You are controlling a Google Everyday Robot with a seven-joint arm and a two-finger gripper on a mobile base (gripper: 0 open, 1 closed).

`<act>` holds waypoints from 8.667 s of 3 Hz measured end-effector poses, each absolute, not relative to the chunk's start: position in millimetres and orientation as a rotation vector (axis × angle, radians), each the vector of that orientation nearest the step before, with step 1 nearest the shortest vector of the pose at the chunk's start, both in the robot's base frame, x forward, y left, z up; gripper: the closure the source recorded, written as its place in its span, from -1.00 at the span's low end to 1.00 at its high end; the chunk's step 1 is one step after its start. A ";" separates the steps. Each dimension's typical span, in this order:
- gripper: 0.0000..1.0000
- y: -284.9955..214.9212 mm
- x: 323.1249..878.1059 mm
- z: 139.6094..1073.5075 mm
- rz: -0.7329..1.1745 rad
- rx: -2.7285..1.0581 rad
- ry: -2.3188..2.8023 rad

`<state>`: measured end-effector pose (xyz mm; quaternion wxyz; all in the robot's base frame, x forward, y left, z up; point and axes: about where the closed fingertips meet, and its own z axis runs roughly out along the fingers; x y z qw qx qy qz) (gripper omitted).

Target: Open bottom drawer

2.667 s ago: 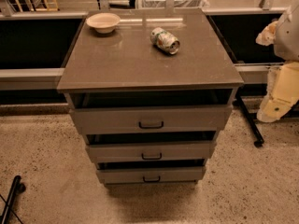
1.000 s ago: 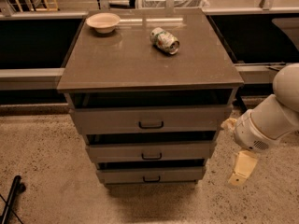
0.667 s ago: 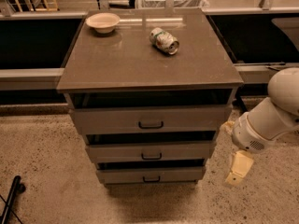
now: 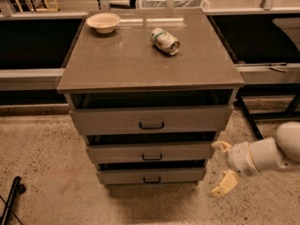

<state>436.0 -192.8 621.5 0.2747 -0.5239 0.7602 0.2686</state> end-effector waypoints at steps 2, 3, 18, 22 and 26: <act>-1.00 -220.1 453.0 561.9 0.753 -1.267 1.813; -1.00 -212.5 470.9 528.8 0.686 -1.309 1.745; -0.17 -220.3 589.7 172.3 0.347 -1.880 1.830; -0.18 -206.0 503.0 207.7 0.558 -1.945 1.768; -1.00 -185.4 478.1 211.2 0.654 -1.933 1.649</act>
Offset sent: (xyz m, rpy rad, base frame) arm 0.0150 -0.0263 -0.0225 0.1496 -0.1164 -0.0675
